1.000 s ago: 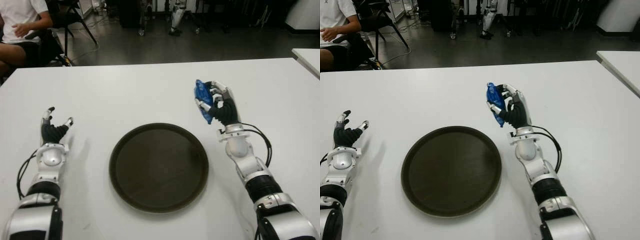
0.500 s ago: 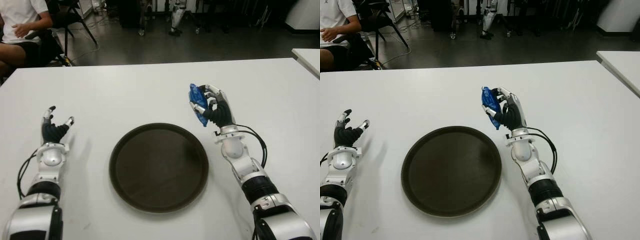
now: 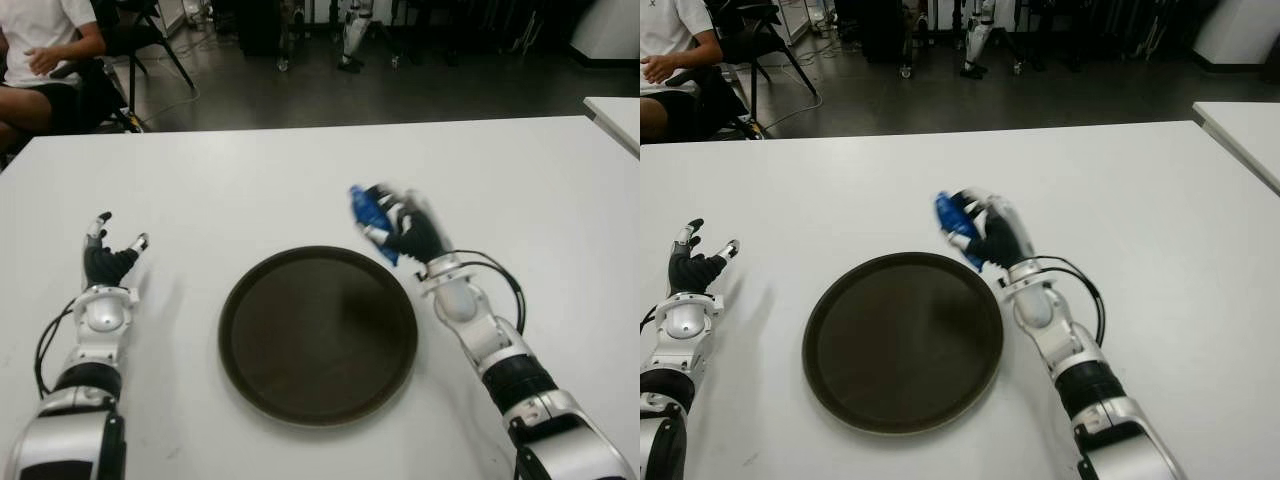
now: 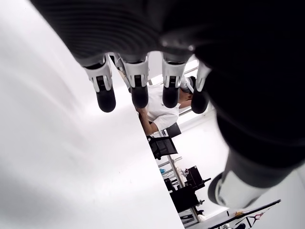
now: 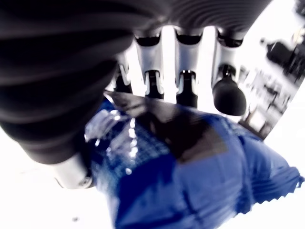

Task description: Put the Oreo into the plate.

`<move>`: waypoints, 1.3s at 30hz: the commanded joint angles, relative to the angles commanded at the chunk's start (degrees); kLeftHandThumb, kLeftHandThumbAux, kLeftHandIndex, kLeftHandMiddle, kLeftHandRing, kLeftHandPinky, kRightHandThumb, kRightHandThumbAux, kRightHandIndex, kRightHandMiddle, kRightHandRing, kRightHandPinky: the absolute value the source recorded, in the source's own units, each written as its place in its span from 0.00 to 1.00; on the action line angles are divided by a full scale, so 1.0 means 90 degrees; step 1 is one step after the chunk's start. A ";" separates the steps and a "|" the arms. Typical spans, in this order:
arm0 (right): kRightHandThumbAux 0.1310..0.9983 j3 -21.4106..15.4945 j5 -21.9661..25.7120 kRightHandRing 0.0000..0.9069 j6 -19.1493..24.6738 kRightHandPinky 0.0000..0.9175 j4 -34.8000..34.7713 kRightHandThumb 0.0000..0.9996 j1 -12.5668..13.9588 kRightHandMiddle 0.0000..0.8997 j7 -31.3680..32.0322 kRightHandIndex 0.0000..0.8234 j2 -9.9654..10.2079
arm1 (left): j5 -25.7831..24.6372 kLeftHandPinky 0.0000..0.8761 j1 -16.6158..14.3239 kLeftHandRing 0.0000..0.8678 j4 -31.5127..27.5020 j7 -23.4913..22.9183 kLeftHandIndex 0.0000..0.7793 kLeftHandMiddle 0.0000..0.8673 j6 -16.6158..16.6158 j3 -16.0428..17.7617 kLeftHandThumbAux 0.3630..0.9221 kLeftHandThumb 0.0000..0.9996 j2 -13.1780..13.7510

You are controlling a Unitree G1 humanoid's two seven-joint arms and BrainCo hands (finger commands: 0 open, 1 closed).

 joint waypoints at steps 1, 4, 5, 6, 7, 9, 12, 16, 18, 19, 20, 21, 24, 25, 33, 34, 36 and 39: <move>0.70 0.0044 -0.0069 0.88 -0.0006 0.86 -0.0035 0.68 0.0023 0.87 0.0019 0.53 -0.0036 | 0.0001 0.04 0.0006 0.02 -0.0018 0.0007 0.00 0.01 0.0003 -0.0001 0.64 0.00 -0.0007; 0.70 0.0151 -0.0199 0.88 -0.0017 0.86 -0.0091 0.68 0.0076 0.87 0.0091 0.53 -0.0108 | 0.0006 0.04 0.0020 0.01 -0.0052 0.0017 0.01 0.01 0.0008 -0.0006 0.63 0.00 -0.0018; 0.70 0.0196 -0.0240 0.88 -0.0033 0.86 -0.0061 0.68 0.0079 0.87 0.0103 0.53 -0.0113 | 0.0009 0.04 0.0023 0.01 -0.0055 0.0016 0.01 0.01 0.0003 -0.0008 0.62 0.00 -0.0017; 0.70 0.0229 -0.0267 0.88 -0.0042 0.86 -0.0040 0.68 0.0081 0.87 0.0109 0.53 -0.0116 | 0.0012 0.04 0.0025 0.01 -0.0058 0.0014 0.01 0.01 0.0000 -0.0009 0.62 0.00 -0.0017; 0.70 0.0276 -0.0295 0.88 -0.0059 0.86 0.0007 0.68 0.0065 0.87 0.0124 0.53 -0.0119 | 0.0014 0.03 0.0028 0.01 -0.0059 0.0010 0.01 0.00 -0.0008 -0.0011 0.62 0.00 -0.0016; 0.70 0.0344 -0.0322 0.88 -0.0082 0.86 0.0062 0.68 0.0032 0.87 0.0183 0.53 -0.0134 | 0.0015 0.03 0.0033 0.00 -0.0061 0.0001 0.01 0.00 -0.0021 -0.0010 0.61 0.00 -0.0015; 0.70 0.0463 -0.0302 0.88 -0.0063 0.87 0.0051 0.68 -0.0008 0.88 0.0428 0.53 -0.0135 | 0.0012 0.03 0.0039 0.00 -0.0055 0.0001 0.01 0.00 -0.0072 -0.0005 0.60 0.00 -0.0017; 0.70 0.0548 -0.0129 0.89 0.0104 0.88 -0.0064 0.68 -0.0008 0.89 0.0942 0.53 -0.0113 | 0.0046 0.02 0.0046 0.00 -0.0030 0.0041 0.01 0.00 -0.0136 -0.0025 0.64 0.00 -0.0017; 0.70 0.0592 -0.0139 0.90 0.0225 0.89 -0.0113 0.68 0.0005 0.89 0.1072 0.53 -0.0068 | 0.0052 0.02 0.0033 0.00 0.0009 0.0050 0.01 0.00 -0.0148 -0.0027 0.64 0.00 -0.0013; 0.70 0.0624 -0.0163 0.90 0.0278 0.89 -0.0097 0.68 0.0009 0.89 0.1093 0.53 -0.0029 | 0.0056 0.02 0.0029 0.00 0.0021 0.0058 0.01 0.00 -0.0152 -0.0029 0.65 0.00 -0.0013; 0.70 0.0646 -0.0178 0.90 0.0318 0.89 -0.0088 0.68 0.0012 0.89 0.1109 0.53 -0.0002 | 0.0059 0.02 0.0027 0.00 0.0029 0.0064 0.00 0.00 -0.0154 -0.0031 0.64 0.00 -0.0013; 0.70 0.0676 -0.0196 0.90 0.0343 0.89 -0.0041 0.68 0.0007 0.89 0.1111 0.53 0.0027 | 0.0064 0.02 0.0025 0.00 0.0035 0.0070 0.00 0.00 -0.0154 -0.0033 0.64 0.00 -0.0012; 0.70 0.0731 -0.0212 0.89 0.0370 0.87 0.0078 0.68 -0.0014 0.88 0.1122 0.53 0.0066 | 0.0067 0.02 0.0015 0.00 0.0056 0.0078 0.00 0.00 -0.0148 -0.0038 0.64 0.00 -0.0009; 0.70 0.0741 -0.0205 0.89 0.0362 0.86 0.0129 0.68 -0.0029 0.88 0.1135 0.53 0.0070 | 0.0065 0.02 0.0008 0.00 0.0066 0.0077 0.00 0.00 -0.0141 -0.0037 0.63 0.00 -0.0010; 0.70 0.0757 -0.0117 0.87 0.0246 0.85 0.0309 0.68 -0.0069 0.87 0.1207 0.53 0.0117 | 0.0079 0.02 -0.0033 0.01 0.0150 0.0098 0.02 0.01 -0.0075 -0.0048 0.62 0.00 0.0005; 0.70 0.0755 -0.0112 0.88 0.0243 0.86 0.0298 0.68 -0.0065 0.88 0.1216 0.53 0.0119 | 0.0082 0.02 -0.0036 0.01 0.0155 0.0103 0.02 0.01 -0.0066 -0.0051 0.62 0.00 0.0007; 0.70 0.0750 -0.0097 0.88 0.0269 0.86 0.0214 0.68 -0.0042 0.88 0.1255 0.53 0.0119 | 0.0086 0.02 -0.0040 0.00 0.0163 0.0111 0.01 0.01 -0.0054 -0.0054 0.62 0.00 0.0007; 0.70 0.0746 -0.0091 0.88 0.0325 0.86 0.0137 0.68 -0.0024 0.88 0.1290 0.53 0.0103 | 0.0085 0.01 -0.0040 0.00 0.0161 0.0118 0.01 0.00 -0.0063 -0.0056 0.62 0.00 0.0002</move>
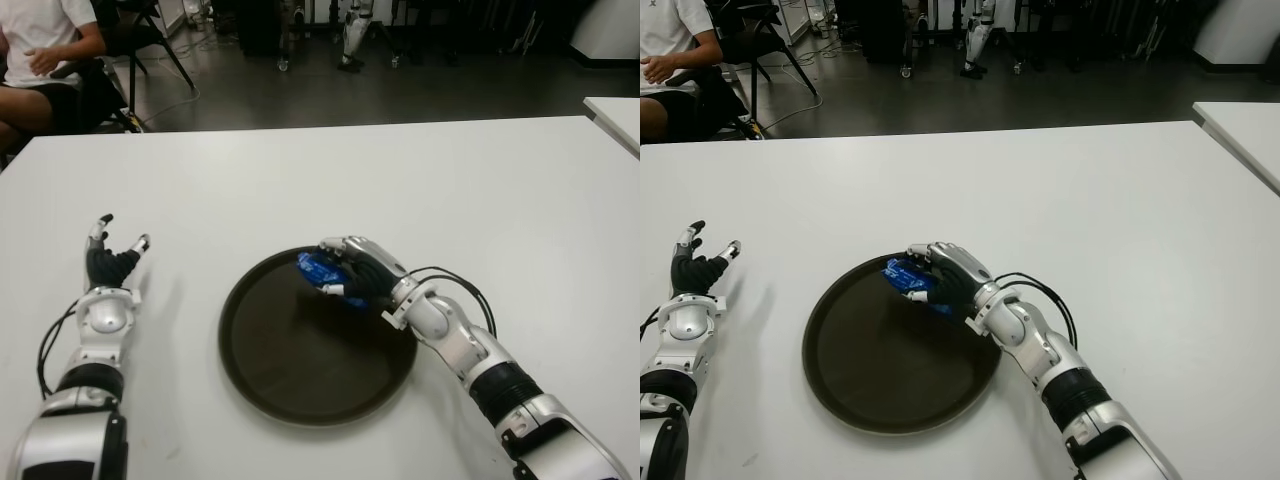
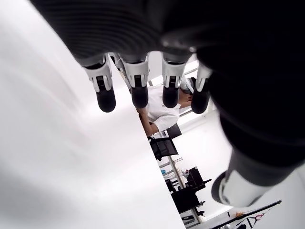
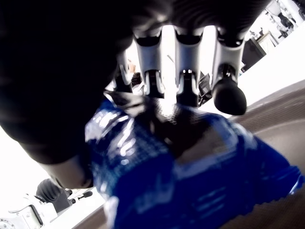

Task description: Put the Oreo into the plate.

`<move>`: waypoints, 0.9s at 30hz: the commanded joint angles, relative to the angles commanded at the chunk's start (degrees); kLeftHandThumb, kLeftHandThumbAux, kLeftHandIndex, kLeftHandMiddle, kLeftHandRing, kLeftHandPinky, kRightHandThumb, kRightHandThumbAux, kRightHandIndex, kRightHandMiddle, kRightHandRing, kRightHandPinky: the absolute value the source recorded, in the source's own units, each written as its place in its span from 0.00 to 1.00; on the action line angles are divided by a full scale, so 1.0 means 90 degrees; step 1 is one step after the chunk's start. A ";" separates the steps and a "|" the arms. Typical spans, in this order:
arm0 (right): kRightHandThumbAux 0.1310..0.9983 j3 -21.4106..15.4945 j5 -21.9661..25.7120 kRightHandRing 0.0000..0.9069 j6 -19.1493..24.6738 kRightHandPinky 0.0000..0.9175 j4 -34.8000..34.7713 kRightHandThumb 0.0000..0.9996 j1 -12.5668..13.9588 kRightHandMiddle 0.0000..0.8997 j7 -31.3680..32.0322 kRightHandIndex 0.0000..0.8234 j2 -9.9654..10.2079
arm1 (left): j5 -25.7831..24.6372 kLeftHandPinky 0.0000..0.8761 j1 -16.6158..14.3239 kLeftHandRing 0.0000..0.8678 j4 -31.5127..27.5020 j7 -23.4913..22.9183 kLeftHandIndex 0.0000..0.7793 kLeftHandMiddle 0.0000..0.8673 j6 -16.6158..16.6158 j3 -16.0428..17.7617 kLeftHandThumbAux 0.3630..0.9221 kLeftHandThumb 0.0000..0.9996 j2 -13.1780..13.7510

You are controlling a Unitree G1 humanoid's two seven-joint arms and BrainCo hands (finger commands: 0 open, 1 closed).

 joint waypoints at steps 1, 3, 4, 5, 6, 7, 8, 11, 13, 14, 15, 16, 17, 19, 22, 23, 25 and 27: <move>0.70 0.0000 -0.0002 0.88 0.0013 0.85 -0.0006 0.68 0.0001 0.88 0.0003 0.53 -0.0005 | 0.0000 0.02 0.0001 0.00 -0.0003 0.0002 0.01 0.00 -0.0004 0.0000 0.61 0.00 -0.0001; 0.70 0.0006 -0.0022 0.87 0.0061 0.85 -0.0005 0.68 -0.0008 0.87 0.0002 0.53 -0.0003 | 0.0000 0.02 -0.0003 0.00 -0.0011 -0.0001 0.01 0.00 -0.0008 -0.0001 0.60 0.00 0.0000; 0.70 0.0015 -0.0046 0.87 0.0102 0.85 -0.0028 0.68 -0.0011 0.87 0.0011 0.53 -0.0008 | -0.0004 0.02 -0.0004 0.00 -0.0013 -0.0012 0.01 0.00 -0.0009 0.0001 0.60 0.00 0.0003; 0.70 0.0021 -0.0062 0.87 0.0131 0.84 -0.0045 0.68 -0.0012 0.87 0.0018 0.53 -0.0012 | -0.0008 0.02 -0.0004 0.00 -0.0013 -0.0020 0.00 0.00 -0.0009 0.0002 0.59 0.00 0.0004; 0.70 0.0026 -0.0071 0.87 0.0145 0.84 -0.0060 0.68 -0.0011 0.87 0.0017 0.53 -0.0011 | -0.0024 0.02 -0.0004 0.00 -0.0013 -0.0040 0.00 0.00 -0.0010 0.0012 0.59 0.00 0.0000; 0.70 0.0031 -0.0076 0.87 0.0150 0.84 -0.0063 0.68 -0.0011 0.87 0.0010 0.53 -0.0006 | -0.0040 0.01 -0.0005 0.00 -0.0012 -0.0059 0.00 0.00 -0.0012 0.0022 0.58 0.00 -0.0004; 0.70 0.0034 -0.0076 0.87 0.0151 0.84 -0.0063 0.68 -0.0011 0.87 0.0005 0.53 -0.0002 | -0.0051 0.01 -0.0006 0.00 -0.0012 -0.0070 0.00 0.00 -0.0014 0.0029 0.58 0.00 -0.0007; 0.70 0.0044 -0.0081 0.86 0.0146 0.84 -0.0049 0.68 -0.0016 0.87 -0.0015 0.53 0.0005 | -0.0073 0.01 -0.0009 0.00 -0.0006 -0.0090 0.00 0.00 -0.0007 0.0043 0.58 0.00 -0.0011; 0.70 0.0076 -0.0111 0.86 0.0100 0.84 0.0045 0.68 -0.0045 0.87 -0.0072 0.53 0.0039 | -0.0104 0.01 -0.0025 0.00 0.0011 -0.0103 0.00 0.00 0.0043 0.0066 0.57 0.00 -0.0015; 0.70 0.0087 -0.0118 0.86 0.0086 0.84 0.0072 0.68 -0.0052 0.87 -0.0085 0.53 0.0049 | -0.0110 0.00 -0.0031 0.00 0.0017 -0.0101 0.00 0.00 0.0062 0.0072 0.56 0.00 -0.0016; 0.70 0.0100 -0.0121 0.86 0.0075 0.84 0.0101 0.68 -0.0059 0.87 -0.0088 0.53 0.0058 | -0.0110 0.00 -0.0036 0.00 0.0022 -0.0095 0.00 0.00 0.0078 0.0073 0.56 0.00 -0.0014; 0.70 0.0108 -0.0121 0.86 0.0070 0.84 0.0116 0.68 -0.0062 0.87 -0.0089 0.53 0.0061 | -0.0108 0.00 -0.0039 0.00 0.0025 -0.0091 0.00 0.00 0.0086 0.0073 0.56 0.00 -0.0013; 0.70 0.0117 -0.0116 0.86 0.0067 0.84 0.0136 0.68 -0.0065 0.87 -0.0083 0.53 0.0067 | -0.0101 0.00 -0.0043 0.00 0.0029 -0.0087 0.00 0.00 0.0100 0.0068 0.56 0.00 -0.0009; 0.70 0.0135 -0.0105 0.87 0.0060 0.84 0.0166 0.68 -0.0072 0.87 -0.0072 0.53 0.0073 | -0.0090 0.00 -0.0048 0.00 0.0035 -0.0081 0.00 0.00 0.0127 0.0060 0.56 0.00 -0.0002; 0.70 0.0165 -0.0099 0.87 0.0044 0.84 0.0201 0.68 -0.0085 0.88 -0.0059 0.53 0.0072 | -0.0074 0.00 -0.0053 0.00 0.0038 -0.0065 0.00 0.00 0.0163 0.0050 0.56 0.00 0.0005; 0.70 0.0171 -0.0099 0.87 0.0041 0.84 0.0206 0.68 -0.0087 0.88 -0.0059 0.53 0.0071 | -0.0072 0.01 -0.0054 0.00 0.0037 -0.0062 0.00 0.00 0.0169 0.0049 0.56 0.00 0.0006; 0.70 0.0185 -0.0104 0.87 0.0031 0.84 0.0212 0.68 -0.0091 0.88 -0.0051 0.53 0.0065 | -0.0063 0.01 -0.0057 0.00 0.0037 -0.0051 0.00 0.00 0.0183 0.0043 0.56 0.00 0.0008; 0.70 0.0197 -0.0105 0.87 0.0021 0.84 0.0206 0.68 -0.0091 0.87 -0.0033 0.53 0.0056 | -0.0053 0.01 -0.0059 0.00 0.0036 -0.0042 0.00 0.00 0.0191 0.0036 0.56 0.00 0.0009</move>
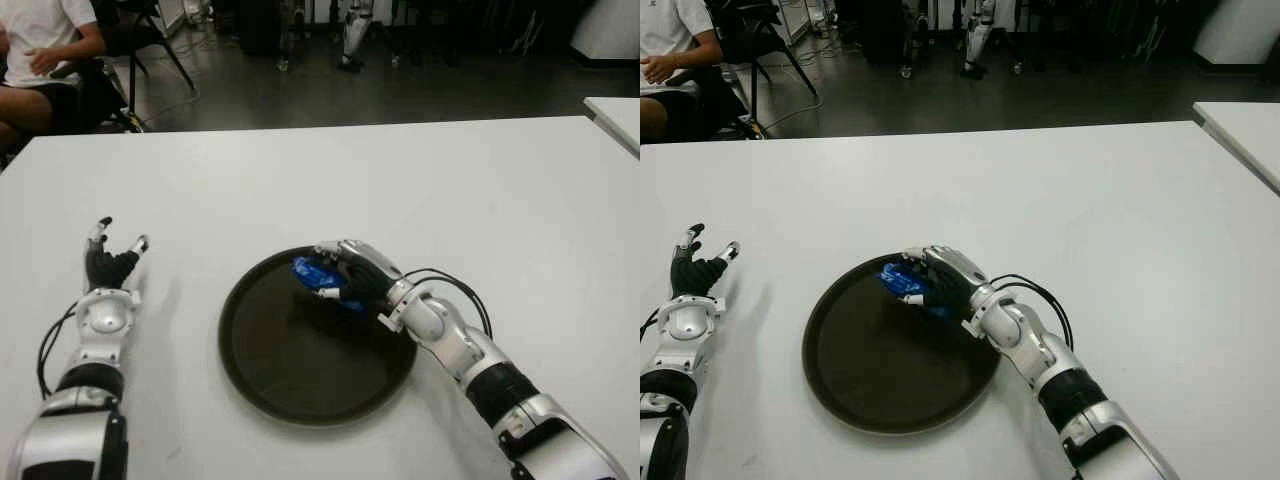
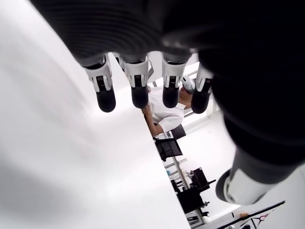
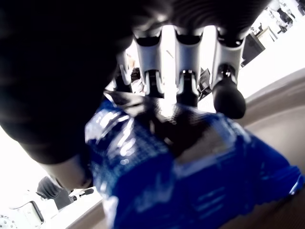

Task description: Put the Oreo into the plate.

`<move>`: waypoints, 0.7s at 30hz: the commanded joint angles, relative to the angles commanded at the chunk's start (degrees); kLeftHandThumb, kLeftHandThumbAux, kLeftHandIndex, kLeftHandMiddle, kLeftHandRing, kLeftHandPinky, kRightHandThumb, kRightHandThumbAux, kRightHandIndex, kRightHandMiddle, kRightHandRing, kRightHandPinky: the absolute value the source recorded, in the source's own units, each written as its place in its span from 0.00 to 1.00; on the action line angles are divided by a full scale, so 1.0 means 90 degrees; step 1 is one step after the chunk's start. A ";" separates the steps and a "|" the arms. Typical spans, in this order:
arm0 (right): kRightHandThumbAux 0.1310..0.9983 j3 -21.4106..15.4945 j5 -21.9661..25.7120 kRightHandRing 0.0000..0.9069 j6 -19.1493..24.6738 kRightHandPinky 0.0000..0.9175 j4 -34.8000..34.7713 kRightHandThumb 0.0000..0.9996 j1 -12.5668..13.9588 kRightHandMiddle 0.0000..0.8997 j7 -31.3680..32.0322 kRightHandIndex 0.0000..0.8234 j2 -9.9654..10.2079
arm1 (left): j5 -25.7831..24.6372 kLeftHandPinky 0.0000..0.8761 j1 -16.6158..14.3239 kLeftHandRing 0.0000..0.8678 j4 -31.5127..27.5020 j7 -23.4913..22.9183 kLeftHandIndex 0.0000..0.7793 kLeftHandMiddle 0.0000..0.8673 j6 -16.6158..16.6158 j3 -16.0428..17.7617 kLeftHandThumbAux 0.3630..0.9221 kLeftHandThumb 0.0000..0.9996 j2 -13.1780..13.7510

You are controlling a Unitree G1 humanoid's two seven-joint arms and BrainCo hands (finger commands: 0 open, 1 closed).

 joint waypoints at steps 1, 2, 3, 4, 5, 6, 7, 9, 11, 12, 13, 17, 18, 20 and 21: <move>0.70 0.0007 0.0000 0.87 -0.0003 0.84 -0.0009 0.68 0.0005 0.87 0.0010 0.53 -0.0002 | 0.0005 0.01 0.0001 0.00 -0.0002 0.0002 0.00 0.00 -0.0005 -0.0005 0.56 0.00 0.0001; 0.70 0.0013 0.0000 0.86 -0.0005 0.84 -0.0016 0.68 0.0008 0.87 0.0016 0.53 -0.0004 | 0.0009 0.02 0.0002 0.00 -0.0004 0.0003 0.00 0.00 -0.0009 -0.0008 0.56 0.00 0.0001; 0.70 0.0027 0.0000 0.86 -0.0011 0.84 -0.0020 0.68 0.0010 0.87 0.0040 0.53 -0.0006 | 0.0009 0.02 0.0012 0.00 -0.0018 -0.0010 0.01 0.00 -0.0029 -0.0010 0.56 0.00 0.0002; 0.70 0.0046 -0.0005 0.86 -0.0024 0.83 -0.0026 0.68 0.0013 0.87 0.0061 0.53 -0.0008 | 0.0006 0.02 0.0023 0.00 -0.0034 -0.0024 0.00 0.00 -0.0049 -0.0010 0.57 0.00 0.0000; 0.70 0.0058 -0.0008 0.86 -0.0032 0.83 -0.0030 0.68 0.0014 0.87 0.0075 0.53 -0.0009 | 0.0004 0.02 0.0031 0.00 -0.0044 -0.0034 0.00 0.00 -0.0062 -0.0009 0.57 0.00 -0.0001; 0.70 0.0075 -0.0012 0.86 -0.0055 0.83 -0.0039 0.68 0.0016 0.87 0.0094 0.53 -0.0018 | -0.0002 0.02 0.0040 0.00 -0.0062 -0.0038 0.00 0.00 -0.0074 -0.0007 0.58 0.00 -0.0010; 0.70 0.0085 -0.0015 0.86 -0.0071 0.83 -0.0044 0.68 0.0018 0.87 0.0104 0.53 -0.0025 | -0.0005 0.02 0.0045 0.00 -0.0072 -0.0038 0.00 0.00 -0.0079 -0.0005 0.58 0.00 -0.0016; 0.70 0.0104 -0.0020 0.86 -0.0096 0.83 -0.0057 0.68 0.0021 0.87 0.0126 0.53 -0.0036 | -0.0010 0.02 0.0054 0.00 -0.0091 -0.0035 0.00 0.00 -0.0086 -0.0002 0.58 0.00 -0.0024; 0.70 0.0129 -0.0026 0.86 -0.0114 0.84 -0.0074 0.68 0.0032 0.87 0.0147 0.53 -0.0037 | -0.0012 0.02 0.0065 0.00 -0.0115 -0.0031 0.00 0.00 -0.0092 -0.0001 0.57 0.00 -0.0031; 0.70 0.0142 -0.0025 0.86 -0.0130 0.84 -0.0082 0.68 0.0036 0.87 0.0164 0.53 -0.0038 | -0.0015 0.02 0.0074 0.00 -0.0135 -0.0029 0.00 0.00 -0.0097 0.0000 0.57 0.00 -0.0038; 0.70 0.0150 -0.0024 0.86 -0.0141 0.84 -0.0087 0.68 0.0039 0.87 0.0176 0.53 -0.0039 | -0.0016 0.02 0.0080 0.00 -0.0150 -0.0028 0.00 0.00 -0.0100 0.0000 0.58 0.00 -0.0043; 0.70 0.0208 -0.0022 0.87 -0.0153 0.85 -0.0224 0.68 0.0075 0.88 0.0312 0.53 -0.0068 | -0.0024 0.02 0.0083 0.00 -0.0174 -0.0044 0.00 0.00 -0.0110 0.0003 0.60 0.00 -0.0046; 0.70 0.0216 -0.0009 0.87 -0.0145 0.85 -0.0270 0.68 0.0090 0.88 0.0357 0.53 -0.0078 | -0.0019 0.02 0.0084 0.00 -0.0178 -0.0046 0.00 0.00 -0.0114 -0.0001 0.60 0.00 -0.0044; 0.70 0.0221 0.0005 0.87 -0.0127 0.84 -0.0327 0.68 0.0111 0.88 0.0405 0.53 -0.0085 | -0.0015 0.02 0.0087 0.00 -0.0182 -0.0048 0.00 0.00 -0.0118 -0.0005 0.61 0.00 -0.0043; 0.70 0.0221 0.0015 0.87 -0.0114 0.84 -0.0363 0.68 0.0127 0.88 0.0433 0.53 -0.0086 | -0.0012 0.02 0.0090 0.00 -0.0183 -0.0051 0.00 0.00 -0.0123 -0.0007 0.61 0.00 -0.0040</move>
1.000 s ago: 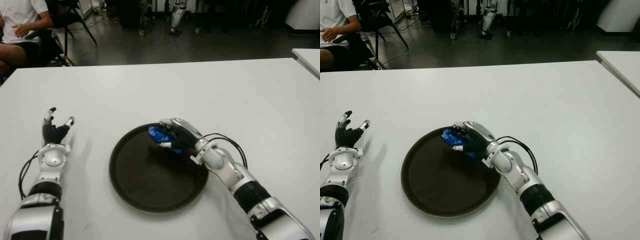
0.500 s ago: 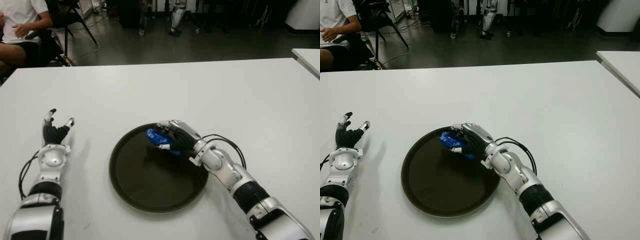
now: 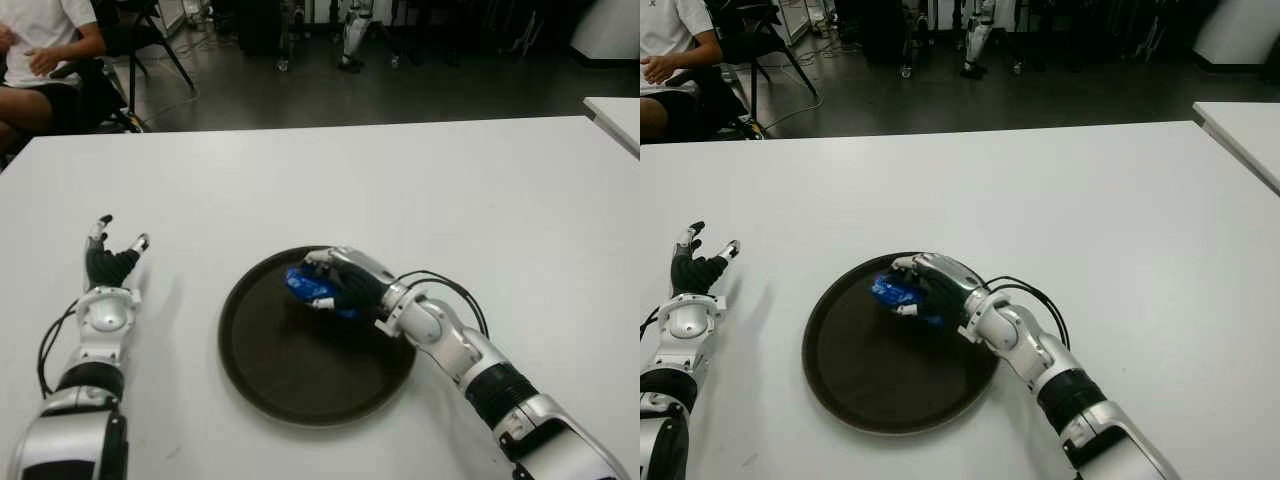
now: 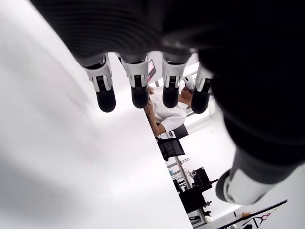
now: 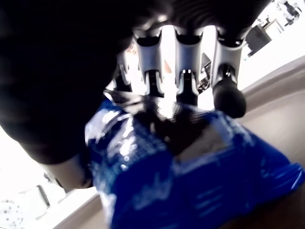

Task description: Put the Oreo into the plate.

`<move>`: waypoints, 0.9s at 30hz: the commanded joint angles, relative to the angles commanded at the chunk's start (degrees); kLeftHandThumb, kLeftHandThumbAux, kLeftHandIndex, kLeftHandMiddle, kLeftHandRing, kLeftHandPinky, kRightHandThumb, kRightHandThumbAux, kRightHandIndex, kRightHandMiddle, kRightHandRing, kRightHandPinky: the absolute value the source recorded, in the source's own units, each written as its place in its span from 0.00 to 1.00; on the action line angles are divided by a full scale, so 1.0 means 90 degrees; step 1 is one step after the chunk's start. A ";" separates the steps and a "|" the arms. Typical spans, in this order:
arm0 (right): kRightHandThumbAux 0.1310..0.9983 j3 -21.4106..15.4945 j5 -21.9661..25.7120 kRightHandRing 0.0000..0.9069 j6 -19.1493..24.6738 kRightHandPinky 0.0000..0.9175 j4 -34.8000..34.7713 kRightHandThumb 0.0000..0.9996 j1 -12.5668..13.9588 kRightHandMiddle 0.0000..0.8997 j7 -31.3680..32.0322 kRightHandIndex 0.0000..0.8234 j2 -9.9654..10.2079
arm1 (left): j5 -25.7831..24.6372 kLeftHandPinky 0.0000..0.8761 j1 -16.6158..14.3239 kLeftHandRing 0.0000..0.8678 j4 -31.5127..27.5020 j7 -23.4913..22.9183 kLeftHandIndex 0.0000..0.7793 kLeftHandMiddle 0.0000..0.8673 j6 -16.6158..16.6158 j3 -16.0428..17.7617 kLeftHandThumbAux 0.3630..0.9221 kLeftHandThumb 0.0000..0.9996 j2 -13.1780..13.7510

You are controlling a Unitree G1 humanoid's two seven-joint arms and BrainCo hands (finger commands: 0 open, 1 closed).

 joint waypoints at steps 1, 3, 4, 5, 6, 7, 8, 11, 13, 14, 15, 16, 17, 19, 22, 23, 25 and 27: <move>0.70 -0.0006 0.0033 0.87 0.0006 0.84 -0.0036 0.68 0.0020 0.87 0.0049 0.52 0.0001 | 0.0002 0.02 0.0003 0.00 0.0004 -0.0003 0.00 0.00 -0.0012 -0.0002 0.62 0.00 0.0003; 0.70 -0.0019 0.0099 0.85 0.0014 0.82 -0.0103 0.68 0.0055 0.86 0.0151 0.52 0.0004 | 0.0006 0.02 0.0005 0.00 0.0012 -0.0008 0.00 0.00 -0.0028 -0.0003 0.61 0.00 0.0006; 0.70 -0.0026 0.0126 0.83 0.0016 0.80 -0.0130 0.68 0.0068 0.83 0.0195 0.52 0.0006 | 0.0006 0.02 0.0005 0.00 0.0014 -0.0010 0.00 0.00 -0.0032 -0.0004 0.61 0.00 0.0007; 0.70 -0.0030 0.0175 0.82 0.0015 0.79 -0.0165 0.68 0.0083 0.82 0.0269 0.52 0.0004 | 0.0009 0.02 0.0004 0.00 0.0017 -0.0012 0.00 0.00 -0.0034 -0.0006 0.60 0.00 0.0009; 0.70 -0.0034 0.0211 0.79 0.0015 0.76 -0.0176 0.68 0.0083 0.79 0.0322 0.52 0.0006 | 0.0011 0.02 -0.0004 0.00 0.0027 -0.0014 0.00 0.00 -0.0033 -0.0008 0.60 0.00 0.0011; 0.70 -0.0034 0.0257 0.75 0.0009 0.72 -0.0183 0.68 0.0078 0.74 0.0395 0.52 0.0003 | 0.0019 0.03 -0.0011 0.00 0.0038 -0.0012 0.00 0.00 -0.0031 -0.0014 0.60 0.00 0.0016; 0.70 -0.0036 0.0288 0.66 0.0006 0.60 -0.0188 0.68 0.0075 0.65 0.0448 0.51 0.0001 | 0.0025 0.02 -0.0016 0.00 0.0046 -0.0011 0.00 0.00 -0.0030 -0.0018 0.59 0.00 0.0019; 0.75 -0.0057 0.0548 0.44 0.0001 0.38 -0.0204 0.28 0.0070 0.42 0.0827 0.34 0.0010 | 0.0031 0.03 -0.0018 0.00 0.0058 -0.0013 0.01 0.00 -0.0038 -0.0025 0.60 0.00 0.0020; 0.74 -0.0095 0.0907 0.34 0.0014 0.29 -0.0112 0.14 0.0045 0.32 0.1247 0.26 0.0066 | 0.0028 0.03 -0.0015 0.00 0.0063 -0.0022 0.01 0.00 -0.0056 -0.0025 0.60 0.00 0.0019; 0.73 -0.0111 0.1053 0.29 0.0021 0.25 -0.0059 0.09 0.0030 0.27 0.1413 0.22 0.0094 | 0.0028 0.03 -0.0014 0.00 0.0064 -0.0025 0.01 0.00 -0.0063 -0.0026 0.60 0.00 0.0019; 0.72 -0.0132 0.1244 0.27 0.0037 0.23 0.0062 0.07 -0.0012 0.25 0.1636 0.20 0.0143 | 0.0031 0.03 -0.0012 0.00 0.0064 -0.0026 0.01 0.00 -0.0069 -0.0028 0.60 0.00 0.0020; 0.70 -0.0150 0.1380 0.23 0.0048 0.19 0.0146 0.05 -0.0042 0.21 0.1799 0.17 0.0175 | 0.0033 0.03 -0.0011 0.00 0.0064 -0.0026 0.01 0.00 -0.0073 -0.0030 0.60 0.00 0.0021; 0.69 -0.0180 0.1563 0.19 0.0069 0.16 0.0269 0.03 -0.0092 0.17 0.2031 0.15 0.0208 | 0.0034 0.03 -0.0011 0.00 0.0065 -0.0024 0.01 0.00 -0.0074 -0.0031 0.60 0.00 0.0023; 0.67 -0.0242 0.1873 0.15 0.0107 0.13 0.0421 0.01 -0.0155 0.14 0.2430 0.12 0.0242 | 0.0033 0.03 -0.0014 0.00 0.0067 -0.0019 0.01 0.00 -0.0069 -0.0029 0.60 0.00 0.0023; 0.63 -0.0360 0.2309 0.08 0.0134 0.06 0.0652 0.00 -0.0222 0.07 0.3016 0.07 0.0297 | 0.0028 0.03 -0.0032 0.00 0.0085 -0.0001 0.01 0.00 -0.0013 -0.0023 0.60 0.00 0.0022; 0.61 -0.0394 0.2399 0.05 0.0120 0.04 0.0735 0.00 -0.0243 0.05 0.3141 0.05 0.0318 | 0.0027 0.03 -0.0037 0.00 0.0090 0.0004 0.01 0.00 0.0004 -0.0022 0.59 0.00 0.0022; 0.60 -0.0459 0.2516 0.03 0.0074 0.02 0.0868 0.00 -0.0275 0.03 0.3299 0.03 0.0361 | 0.0026 0.04 -0.0042 0.00 0.0095 0.0008 0.01 0.00 0.0027 -0.0021 0.58 0.00 0.0020; 0.59 -0.0522 0.2619 0.01 0.0032 0.01 0.0958 0.00 -0.0292 0.02 0.3404 0.02 0.0406 | 0.0024 0.04 -0.0044 0.00 0.0088 0.0014 0.01 0.00 0.0050 -0.0021 0.58 0.00 0.0013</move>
